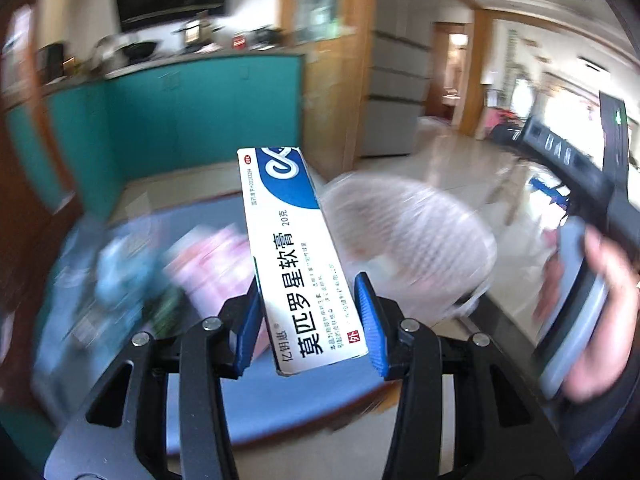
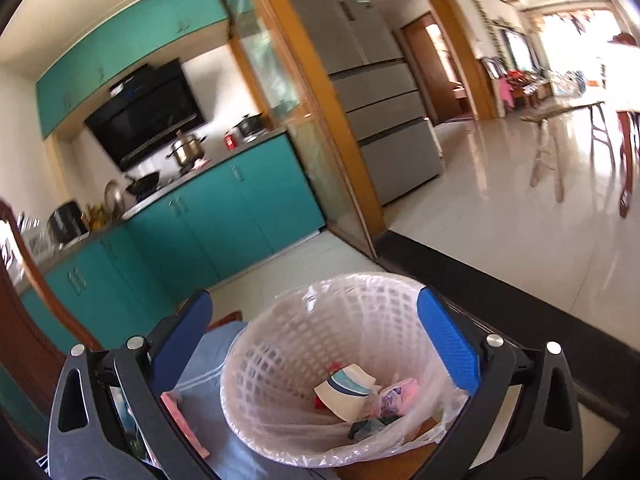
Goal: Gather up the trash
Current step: 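Carry the cup and box to the wastebasket and open both tools to drop them, then move both open tools back over the remaining trash on the chair seat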
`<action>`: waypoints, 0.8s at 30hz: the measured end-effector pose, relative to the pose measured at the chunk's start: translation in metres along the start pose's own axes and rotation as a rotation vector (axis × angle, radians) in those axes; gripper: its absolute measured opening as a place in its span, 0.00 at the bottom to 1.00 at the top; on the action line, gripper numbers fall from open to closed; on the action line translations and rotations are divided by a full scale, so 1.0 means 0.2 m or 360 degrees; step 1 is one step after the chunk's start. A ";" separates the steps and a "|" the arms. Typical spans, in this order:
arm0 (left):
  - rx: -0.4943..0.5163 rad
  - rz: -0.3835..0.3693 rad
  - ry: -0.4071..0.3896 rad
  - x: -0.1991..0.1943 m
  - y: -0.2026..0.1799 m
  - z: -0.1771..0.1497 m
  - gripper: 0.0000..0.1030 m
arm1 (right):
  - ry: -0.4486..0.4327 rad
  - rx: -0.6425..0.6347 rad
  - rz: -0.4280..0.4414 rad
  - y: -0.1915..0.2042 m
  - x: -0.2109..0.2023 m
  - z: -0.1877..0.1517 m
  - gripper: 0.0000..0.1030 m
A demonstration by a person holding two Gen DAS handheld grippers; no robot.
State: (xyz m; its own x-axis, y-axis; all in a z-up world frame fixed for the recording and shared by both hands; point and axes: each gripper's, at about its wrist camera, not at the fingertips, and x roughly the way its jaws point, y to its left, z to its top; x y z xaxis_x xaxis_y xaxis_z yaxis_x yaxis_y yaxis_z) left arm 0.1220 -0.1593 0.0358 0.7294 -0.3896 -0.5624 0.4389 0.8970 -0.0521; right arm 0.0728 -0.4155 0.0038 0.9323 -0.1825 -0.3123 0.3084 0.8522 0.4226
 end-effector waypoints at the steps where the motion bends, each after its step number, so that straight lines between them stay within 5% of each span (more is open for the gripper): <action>1: 0.0026 -0.0072 0.0002 0.08 -0.08 0.09 0.44 | -0.0017 0.0026 -0.0012 -0.02 -0.01 0.01 0.97; 4: 0.0082 -0.0264 0.0053 0.29 -0.24 0.23 0.50 | -0.0081 0.0110 -0.0030 -0.07 -0.05 0.03 0.97; 6: 0.0138 -0.0203 0.0052 0.43 -0.32 0.26 0.86 | -0.0097 0.0121 -0.0030 -0.08 -0.06 0.04 0.97; 10: 0.0116 -0.0052 0.0069 0.42 -0.24 0.20 0.86 | -0.0060 0.0086 -0.0008 -0.07 -0.04 0.04 0.97; 14: 0.0098 0.0081 0.0027 0.11 -0.01 0.04 0.94 | -0.0003 0.0014 0.0058 -0.02 -0.04 0.01 0.97; 20: -0.0035 0.0384 -0.0075 -0.31 0.37 -0.21 0.96 | 0.0213 -0.0310 0.0232 0.31 -0.02 -0.15 0.97; 24: -0.0272 0.0502 -0.0008 -0.41 0.62 -0.33 0.96 | 0.0366 -0.0568 0.0382 0.59 -0.06 -0.35 0.97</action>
State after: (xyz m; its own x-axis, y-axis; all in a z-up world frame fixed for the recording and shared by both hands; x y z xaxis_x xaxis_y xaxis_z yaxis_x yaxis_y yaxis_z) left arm 0.0814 -0.0031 0.0206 0.8178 -0.0887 -0.5686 0.0981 0.9951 -0.0142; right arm 0.0839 -0.2791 -0.0015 0.8907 0.1184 -0.4389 -0.0315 0.9793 0.2001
